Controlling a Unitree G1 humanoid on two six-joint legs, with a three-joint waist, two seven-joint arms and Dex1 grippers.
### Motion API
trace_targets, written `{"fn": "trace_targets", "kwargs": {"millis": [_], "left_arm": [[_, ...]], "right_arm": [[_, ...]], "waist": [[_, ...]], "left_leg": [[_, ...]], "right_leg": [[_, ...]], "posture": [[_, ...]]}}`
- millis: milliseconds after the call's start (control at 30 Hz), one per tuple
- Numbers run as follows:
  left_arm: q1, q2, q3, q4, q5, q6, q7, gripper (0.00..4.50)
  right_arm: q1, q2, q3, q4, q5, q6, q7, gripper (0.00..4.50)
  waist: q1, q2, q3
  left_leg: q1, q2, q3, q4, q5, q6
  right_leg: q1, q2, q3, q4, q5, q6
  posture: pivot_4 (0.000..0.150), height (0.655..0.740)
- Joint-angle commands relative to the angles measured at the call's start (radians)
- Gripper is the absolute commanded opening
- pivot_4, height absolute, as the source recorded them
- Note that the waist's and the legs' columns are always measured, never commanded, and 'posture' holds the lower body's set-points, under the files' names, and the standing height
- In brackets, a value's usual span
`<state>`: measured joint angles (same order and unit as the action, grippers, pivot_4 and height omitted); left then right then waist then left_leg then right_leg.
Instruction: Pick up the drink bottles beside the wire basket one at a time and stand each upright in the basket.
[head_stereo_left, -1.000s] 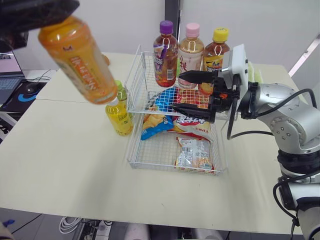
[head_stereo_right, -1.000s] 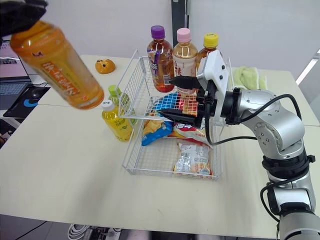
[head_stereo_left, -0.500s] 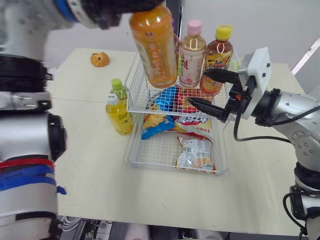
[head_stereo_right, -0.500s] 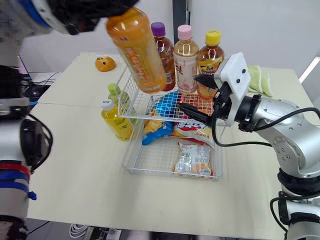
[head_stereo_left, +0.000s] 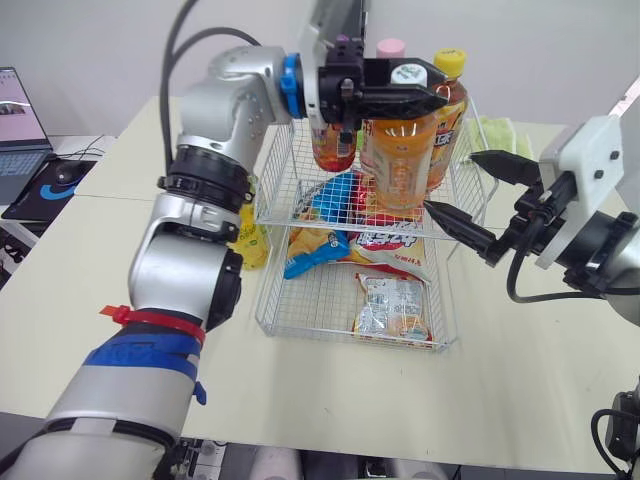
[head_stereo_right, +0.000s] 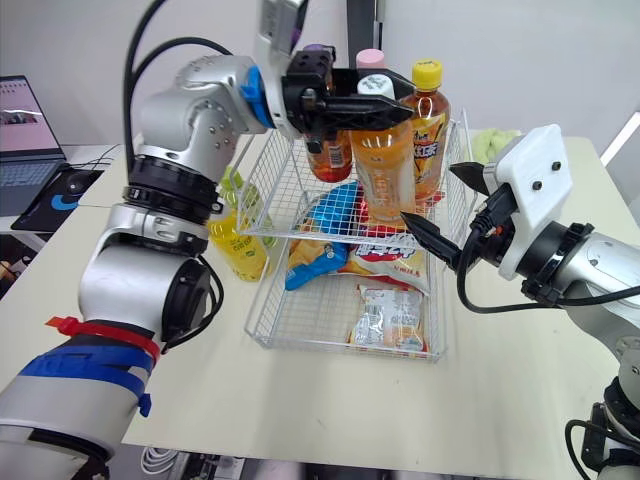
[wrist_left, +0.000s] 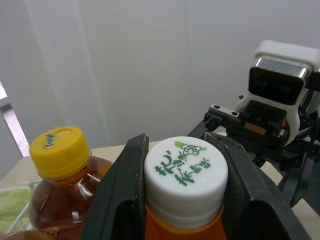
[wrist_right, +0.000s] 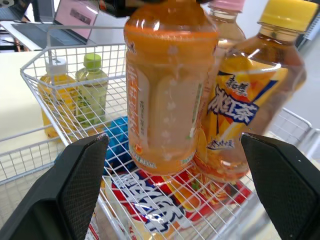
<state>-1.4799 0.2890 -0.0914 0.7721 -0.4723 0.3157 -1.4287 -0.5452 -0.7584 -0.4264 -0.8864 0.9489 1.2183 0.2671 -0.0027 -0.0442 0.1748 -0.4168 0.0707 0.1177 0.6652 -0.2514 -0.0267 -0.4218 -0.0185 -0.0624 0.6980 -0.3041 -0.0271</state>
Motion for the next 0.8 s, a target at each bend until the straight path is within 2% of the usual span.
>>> {"fn": "trace_targets", "kwargs": {"millis": [33,200,267,300,533,800], "left_arm": [[-0.051,-0.044,0.034,0.037,0.024,-0.069,0.021,1.39],[-0.069,-0.098,0.034,0.096,0.070,-0.125,0.021,1.39],[-0.077,-0.112,0.041,0.110,0.072,-0.133,0.007,2.11],[-0.082,-0.117,0.045,0.113,0.069,-0.128,0.000,2.28],[-0.112,-0.116,0.091,0.130,0.049,-0.114,-0.023,4.42],[-0.127,-0.060,0.185,0.068,0.000,-0.030,-0.013,4.47]], "right_arm": [[0.018,-0.030,-0.087,-0.052,0.097,0.022,-0.076,4.50],[0.069,-0.078,-0.147,-0.069,0.238,0.006,-0.189,4.50],[0.093,-0.106,-0.162,-0.070,0.292,-0.014,-0.233,4.50],[0.107,-0.120,-0.168,-0.071,0.319,-0.027,-0.257,4.50],[0.192,-0.239,-0.181,-0.058,0.468,-0.139,-0.377,4.50],[0.251,-0.340,-0.155,-0.026,0.500,-0.245,-0.373,4.50]], "waist": [[0.000,0.000,0.000],[0.001,0.001,0.000],[0.000,0.001,-0.001],[0.000,0.001,-0.001],[-0.002,0.001,-0.001],[-0.003,0.001,-0.001]], "left_leg": [[0.000,0.000,0.000,0.000,0.000,0.000],[0.000,-0.003,-0.002,0.000,0.000,0.001],[0.000,-0.003,-0.002,0.000,0.001,0.001],[0.000,-0.004,-0.003,0.000,0.001,0.001],[0.000,-0.005,-0.004,0.000,0.001,0.001],[0.001,-0.006,-0.004,0.000,0.001,0.001]], "right_leg": [[0.000,0.000,0.000,0.000,0.000,0.000],[0.001,-0.001,0.000,0.000,0.000,0.000],[0.002,-0.002,0.000,0.000,0.000,0.000],[0.002,-0.002,0.000,0.000,0.000,0.000],[0.002,-0.001,-0.001,0.000,0.000,0.001],[0.002,-0.001,-0.001,0.000,-0.001,0.002]], "posture": [[0.150,0.7400],[0.150,0.7400],[0.150,0.7400],[0.150,0.7400],[0.150,0.7400],[0.150,0.7400]]}}
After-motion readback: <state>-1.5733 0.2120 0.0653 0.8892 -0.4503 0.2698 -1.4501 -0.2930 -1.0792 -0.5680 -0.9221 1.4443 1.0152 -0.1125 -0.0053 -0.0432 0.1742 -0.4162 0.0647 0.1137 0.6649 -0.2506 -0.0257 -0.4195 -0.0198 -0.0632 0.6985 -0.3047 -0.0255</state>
